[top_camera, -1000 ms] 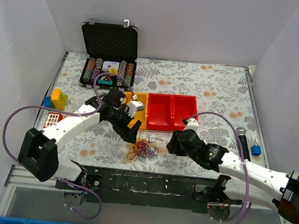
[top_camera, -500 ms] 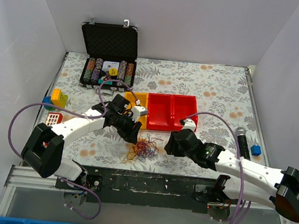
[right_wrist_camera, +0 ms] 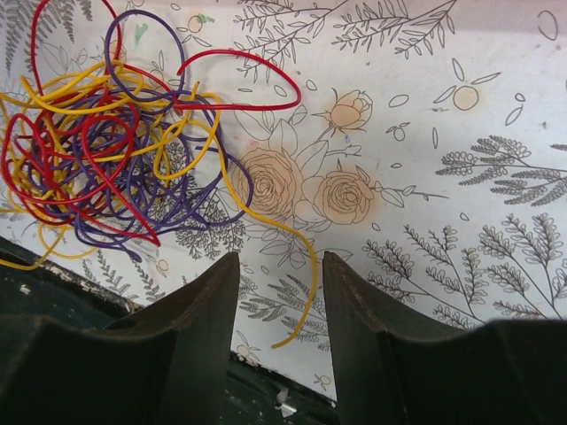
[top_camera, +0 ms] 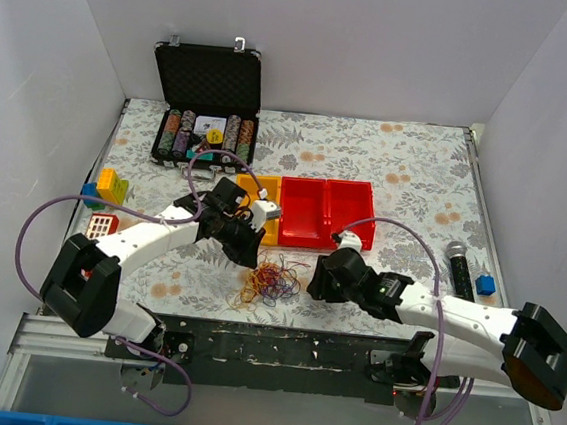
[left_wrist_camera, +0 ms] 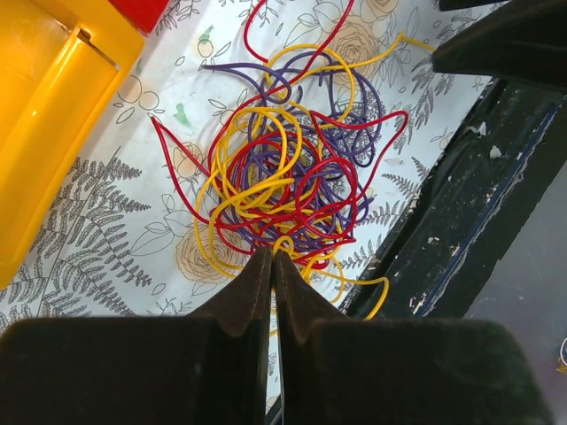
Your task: Untangle the cables
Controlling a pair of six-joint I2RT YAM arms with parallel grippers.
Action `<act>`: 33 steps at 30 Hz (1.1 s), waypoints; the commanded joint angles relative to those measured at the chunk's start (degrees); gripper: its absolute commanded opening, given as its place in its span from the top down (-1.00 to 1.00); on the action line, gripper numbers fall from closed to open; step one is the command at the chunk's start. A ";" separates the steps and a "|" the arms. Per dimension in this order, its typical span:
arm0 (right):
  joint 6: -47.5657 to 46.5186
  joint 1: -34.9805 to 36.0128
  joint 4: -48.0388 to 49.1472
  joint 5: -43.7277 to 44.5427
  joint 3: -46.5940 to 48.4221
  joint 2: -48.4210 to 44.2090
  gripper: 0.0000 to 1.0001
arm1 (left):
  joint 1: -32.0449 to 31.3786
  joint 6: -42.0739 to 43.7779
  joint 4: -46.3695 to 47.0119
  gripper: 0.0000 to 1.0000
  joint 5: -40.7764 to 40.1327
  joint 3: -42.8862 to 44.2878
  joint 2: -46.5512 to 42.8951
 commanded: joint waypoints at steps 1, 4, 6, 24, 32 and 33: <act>-2.16 -0.22 4.56 -0.86 0.25 4.13 -0.01 | -0.25 2.05 -4.30 1.00 1.51 3.44 -4.08; -3.57 -0.22 5.09 -0.15 0.87 7.12 0.00 | -0.25 2.49 -5.62 1.00 0.99 3.09 -6.11; -4.01 -0.22 5.70 0.20 0.78 8.53 0.02 | -0.25 2.75 -6.15 1.00 0.55 2.65 -6.64; -7.89 0.57 11.87 -2.79 1.66 13.90 0.97 | -0.25 3.37 -6.24 1.00 -5.07 1.77 -8.31; -1.74 0.92 4.14 2.13 -5.01 7.32 0.97 | 0.10 5.65 -12.38 1.00 -15.35 10.72 -12.78; -0.60 1.01 2.74 2.92 -5.54 6.53 0.97 | 0.27 6.18 -13.61 1.00 -16.32 12.13 -13.40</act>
